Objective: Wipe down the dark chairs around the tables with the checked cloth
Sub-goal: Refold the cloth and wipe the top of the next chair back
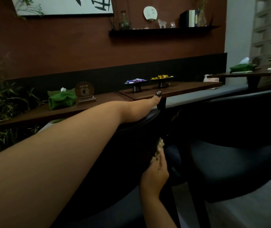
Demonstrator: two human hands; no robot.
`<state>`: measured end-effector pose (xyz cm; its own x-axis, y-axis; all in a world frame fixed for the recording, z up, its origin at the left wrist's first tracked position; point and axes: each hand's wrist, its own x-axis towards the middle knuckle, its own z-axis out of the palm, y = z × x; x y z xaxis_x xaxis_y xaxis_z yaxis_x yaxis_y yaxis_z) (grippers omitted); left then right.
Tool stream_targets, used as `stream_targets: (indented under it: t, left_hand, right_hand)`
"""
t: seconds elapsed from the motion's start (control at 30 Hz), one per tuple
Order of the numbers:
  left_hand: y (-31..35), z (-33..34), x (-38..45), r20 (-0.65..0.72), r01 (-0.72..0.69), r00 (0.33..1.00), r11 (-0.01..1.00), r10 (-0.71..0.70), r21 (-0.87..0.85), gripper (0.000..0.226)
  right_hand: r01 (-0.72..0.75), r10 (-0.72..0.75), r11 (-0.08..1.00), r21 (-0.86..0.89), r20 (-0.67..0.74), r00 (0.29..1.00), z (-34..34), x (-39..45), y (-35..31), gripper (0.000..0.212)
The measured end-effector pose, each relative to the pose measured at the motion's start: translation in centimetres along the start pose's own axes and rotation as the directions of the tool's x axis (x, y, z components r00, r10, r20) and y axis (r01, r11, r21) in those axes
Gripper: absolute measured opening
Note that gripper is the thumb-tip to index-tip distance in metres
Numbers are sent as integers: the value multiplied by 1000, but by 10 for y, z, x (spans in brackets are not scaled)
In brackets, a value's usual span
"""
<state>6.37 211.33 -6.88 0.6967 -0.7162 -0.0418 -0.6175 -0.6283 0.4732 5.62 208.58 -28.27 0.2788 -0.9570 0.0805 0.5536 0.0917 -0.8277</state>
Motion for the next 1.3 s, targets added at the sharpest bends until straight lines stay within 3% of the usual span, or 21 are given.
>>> stream_targets:
  t: [0.07, 0.13, 0.2, 0.3, 0.37, 0.57, 0.7, 0.77, 0.83, 0.93, 1.13, 1.3]
  left_hand:
    - [4, 0, -3, 14, -22, 1000, 1000, 22, 4, 60]
    - [6, -1, -4, 29, -44, 999, 999, 43, 29, 48]
    - [8, -1, -3, 36, -36, 999, 999, 35, 35, 28]
    - [8, -1, -2, 63, -7, 998, 998, 3, 69, 25]
    - [8, -3, -4, 83, 19, 996, 995, -27, 96, 24]
    - [13, -2, -7, 73, 45, 996, 991, -54, 123, 28]
    - [13, -3, -7, 63, 65, 996, 996, -69, 69, 18]
    - [11, -2, -6, 67, 62, 996, 996, -67, 70, 21]
    - [9, -1, -4, 68, 44, 996, 995, -50, 86, 31]
    - [9, 1, -5, 57, 14, 998, 994, -21, 107, 28]
    - [13, 0, -12, 43, 36, 998, 995, -40, 98, 34]
    - [17, -1, -16, 71, 48, 996, 983, -61, 177, 33]
  right_hand:
    - [-132, 132, 991, 1, -12, 991, -2, 9, 2, 35]
    - [-119, 118, 990, 77, 13, 993, 6, 15, -17, 34]
    - [1, -11, 989, 147, 67, 998, 18, 7, -50, 38]
    - [269, -291, 950, 159, 137, 947, 32, -6, -79, 49]
    - [346, -364, 927, 146, 128, 922, 31, -8, -74, 52]
    - [125, -125, 992, 10, -7, 992, -1, -18, 7, 45]
    - [-10, 10, 997, 73, -6, 1000, 1, 4, -3, 35]
    - [36, -46, 985, 168, 58, 997, 9, 0, -34, 39]
    - [159, -194, 957, 241, 129, 973, 20, -13, -64, 43]
    - [349, -378, 913, 213, 117, 918, 28, -24, -73, 48]
    - [204, -205, 976, 81, 8, 979, 6, -22, -14, 50]
    - [249, -256, 966, 68, 125, 959, 7, -9, -38, 43]
